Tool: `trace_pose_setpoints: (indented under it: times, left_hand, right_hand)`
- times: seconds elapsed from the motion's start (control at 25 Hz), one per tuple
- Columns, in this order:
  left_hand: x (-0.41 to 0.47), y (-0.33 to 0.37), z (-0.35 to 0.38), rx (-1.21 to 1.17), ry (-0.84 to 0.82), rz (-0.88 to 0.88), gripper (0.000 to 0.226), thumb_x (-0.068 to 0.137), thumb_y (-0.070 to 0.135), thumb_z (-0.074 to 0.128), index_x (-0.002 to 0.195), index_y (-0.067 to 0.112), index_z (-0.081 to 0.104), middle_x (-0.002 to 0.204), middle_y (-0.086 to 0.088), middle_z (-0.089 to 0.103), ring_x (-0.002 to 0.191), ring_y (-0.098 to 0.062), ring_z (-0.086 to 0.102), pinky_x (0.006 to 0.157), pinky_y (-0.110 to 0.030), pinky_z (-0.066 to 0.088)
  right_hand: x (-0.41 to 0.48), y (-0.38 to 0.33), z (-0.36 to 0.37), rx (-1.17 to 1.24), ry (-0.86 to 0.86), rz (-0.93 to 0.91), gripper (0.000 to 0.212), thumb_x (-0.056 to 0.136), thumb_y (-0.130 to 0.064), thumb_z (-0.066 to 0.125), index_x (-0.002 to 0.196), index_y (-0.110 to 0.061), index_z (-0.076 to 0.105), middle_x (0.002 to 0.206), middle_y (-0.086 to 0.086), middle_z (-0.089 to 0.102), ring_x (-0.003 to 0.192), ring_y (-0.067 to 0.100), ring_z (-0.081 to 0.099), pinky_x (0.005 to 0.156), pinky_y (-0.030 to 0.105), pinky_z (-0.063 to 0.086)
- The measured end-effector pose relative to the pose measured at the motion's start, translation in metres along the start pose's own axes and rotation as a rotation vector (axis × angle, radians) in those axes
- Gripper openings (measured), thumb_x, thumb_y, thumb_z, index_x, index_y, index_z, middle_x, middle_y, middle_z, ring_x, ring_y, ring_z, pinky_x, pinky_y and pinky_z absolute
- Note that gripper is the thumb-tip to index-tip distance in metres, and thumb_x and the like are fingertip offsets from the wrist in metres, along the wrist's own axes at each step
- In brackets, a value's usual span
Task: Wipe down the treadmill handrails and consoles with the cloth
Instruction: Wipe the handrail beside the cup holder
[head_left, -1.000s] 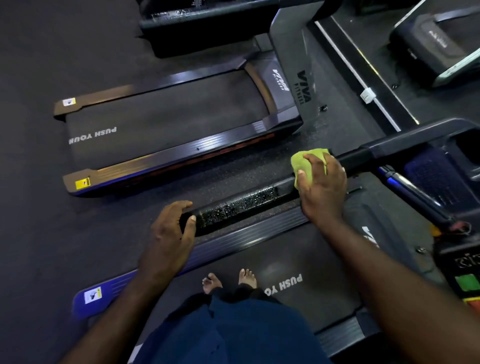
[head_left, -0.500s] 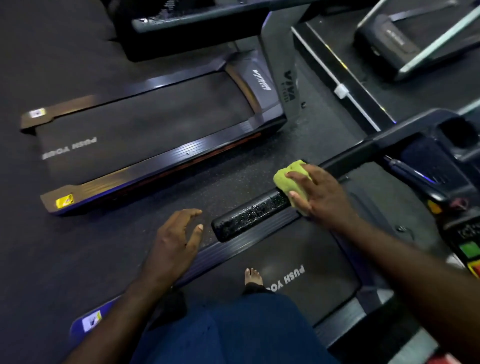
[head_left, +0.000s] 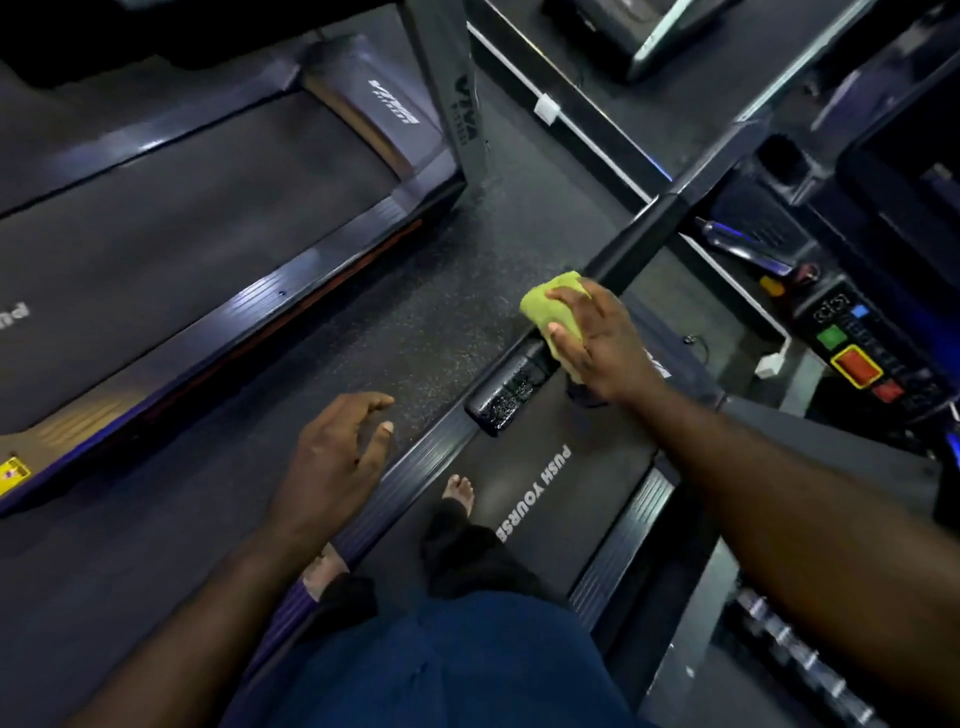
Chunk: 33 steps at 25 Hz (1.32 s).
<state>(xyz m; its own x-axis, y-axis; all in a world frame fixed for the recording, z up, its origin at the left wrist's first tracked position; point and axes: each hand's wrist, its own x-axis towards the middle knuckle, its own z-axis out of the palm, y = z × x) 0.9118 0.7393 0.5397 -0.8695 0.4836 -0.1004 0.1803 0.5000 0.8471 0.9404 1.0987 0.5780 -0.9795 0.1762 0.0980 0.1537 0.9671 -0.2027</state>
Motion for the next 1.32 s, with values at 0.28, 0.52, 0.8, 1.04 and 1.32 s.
trace_pose_setpoints:
  times: [0.28,0.52,0.8,1.04,1.32]
  left_hand:
    - [0.014,0.005,0.003,-0.015,-0.021,-0.002,0.022,0.104,0.02,0.063,0.125,0.021,0.068,0.118,0.006,0.065,0.102,0.006,0.06,0.088,-0.022,0.05]
    - [0.009,0.008,0.002,0.057,-0.008,-0.026,0.024,0.101,0.021,0.068,0.125,0.02,0.068,0.116,0.009,0.063,0.101,0.011,0.057,0.087,-0.01,0.047]
    - [0.015,0.006,-0.001,0.095,-0.014,-0.069,0.023,0.101,0.023,0.069,0.123,0.021,0.069,0.115,0.007,0.064,0.1,-0.005,0.063,0.081,-0.015,0.047]
    - [0.013,0.02,0.012,0.076,-0.002,-0.092,0.017,0.105,0.019,0.062,0.121,0.022,0.068,0.117,0.005,0.064,0.103,0.006,0.058,0.081,-0.004,0.041]
    - [0.018,0.034,0.024,0.019,0.043,-0.097,0.018,0.107,0.02,0.057,0.122,0.022,0.066,0.12,0.005,0.064,0.107,-0.001,0.06,0.085,-0.012,0.044]
  right_hand:
    - [-0.039,-0.034,0.012,-0.013,-0.073,-0.276,0.044,0.104,-0.044,0.059,0.145,-0.029,0.058,0.15,0.01,0.051,0.14,0.028,0.046,0.12,0.047,0.036]
    - [-0.062,-0.11,0.048,0.084,0.165,0.194,0.039,0.102,-0.04,0.058,0.139,-0.027,0.06,0.154,0.009,0.047,0.141,0.033,0.045,0.118,0.053,0.033]
    - [0.001,-0.012,0.019,-0.028,0.131,-0.035,0.038,0.1,-0.042,0.06,0.137,-0.032,0.055,0.142,0.012,0.058,0.131,0.036,0.055,0.111,0.054,0.043]
    - [-0.078,-0.094,0.038,0.085,-0.001,-0.319,0.041,0.097,-0.04,0.065,0.134,-0.025,0.069,0.145,0.009,0.058,0.136,0.034,0.052,0.114,0.054,0.04]
    - [0.006,-0.001,0.024,-0.02,0.189,0.13,0.039,0.097,-0.04,0.058,0.134,-0.028,0.06,0.145,0.016,0.055,0.129,0.04,0.053,0.114,0.054,0.039]
